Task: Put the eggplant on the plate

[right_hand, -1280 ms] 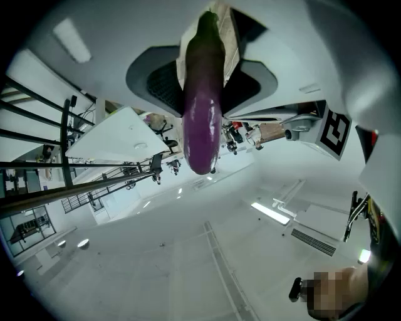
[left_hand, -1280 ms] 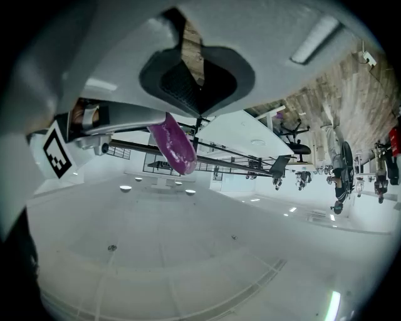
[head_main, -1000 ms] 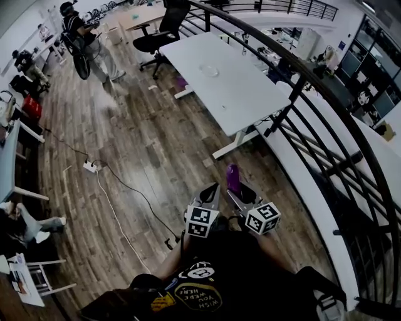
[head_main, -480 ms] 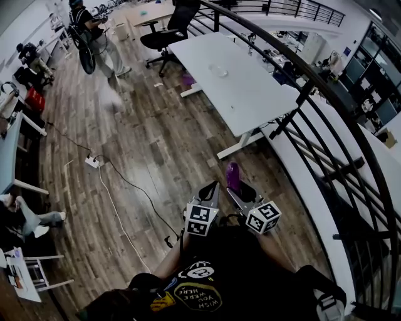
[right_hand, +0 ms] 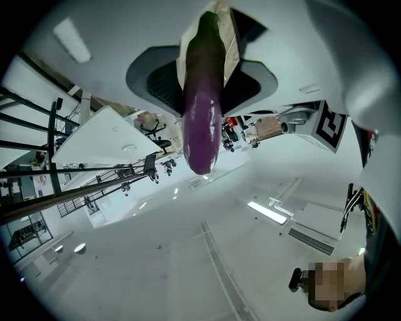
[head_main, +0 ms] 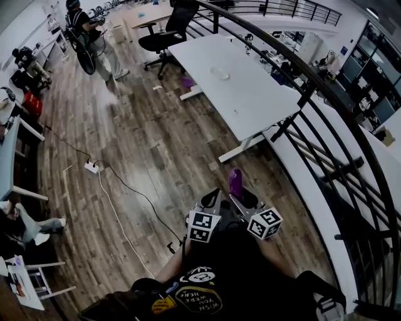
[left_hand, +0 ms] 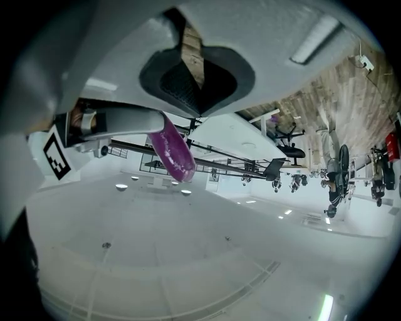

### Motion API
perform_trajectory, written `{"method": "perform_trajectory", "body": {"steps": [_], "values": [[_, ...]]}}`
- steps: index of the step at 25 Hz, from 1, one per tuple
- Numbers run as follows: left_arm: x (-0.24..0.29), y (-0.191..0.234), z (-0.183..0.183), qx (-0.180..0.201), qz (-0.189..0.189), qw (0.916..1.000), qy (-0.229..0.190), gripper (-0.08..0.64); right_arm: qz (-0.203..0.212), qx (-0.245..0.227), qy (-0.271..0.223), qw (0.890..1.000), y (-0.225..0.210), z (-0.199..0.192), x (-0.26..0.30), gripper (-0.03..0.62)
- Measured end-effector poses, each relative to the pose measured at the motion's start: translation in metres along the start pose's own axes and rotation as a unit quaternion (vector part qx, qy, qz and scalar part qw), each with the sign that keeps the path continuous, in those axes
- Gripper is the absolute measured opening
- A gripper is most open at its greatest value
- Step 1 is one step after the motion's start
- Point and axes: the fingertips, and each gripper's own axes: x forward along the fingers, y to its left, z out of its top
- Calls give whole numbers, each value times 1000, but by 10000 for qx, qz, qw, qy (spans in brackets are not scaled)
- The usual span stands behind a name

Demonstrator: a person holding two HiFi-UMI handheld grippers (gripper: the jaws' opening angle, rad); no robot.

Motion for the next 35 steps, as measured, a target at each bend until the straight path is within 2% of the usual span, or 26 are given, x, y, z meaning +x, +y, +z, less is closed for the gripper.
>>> {"method": "perform_trajectory", "body": {"steps": [4, 8, 12, 17, 20, 22, 26, 31, 35], "values": [[21, 19, 15, -98, 13, 10000, -15, 5, 17, 20, 57, 10000, -13, 14, 22, 202], [53, 37, 32, -30, -16, 10000, -24, 5, -2, -15, 66, 10000, -39, 30, 50, 202], [101, 60, 73, 114, -10, 9998, -179, 5, 100, -118, -116, 9998, -79, 72, 87, 202], [146, 81, 106, 51, 116, 9996, -246, 5, 227, -91, -167, 9996, -119, 105, 117, 202], [162, 80, 111, 89, 168, 9996, -221, 5, 267, -66, -175, 9995, -134, 111, 121, 202], [175, 75, 105, 136, 138, 9998, -59, 5, 226, 20, -125, 9997, -149, 109, 124, 202], [206, 75, 105, 276, -102, 9994, 162, 5, 118, 270, -46, 9996, -173, 106, 138, 202], [240, 100, 119, 239, -218, 9992, 218, 5, -108, 480, 37, 9988, -204, 111, 162, 202], [259, 129, 135, 203, -214, 9993, 237, 5, -196, 298, 137, 9993, -225, 131, 190, 202]]}}
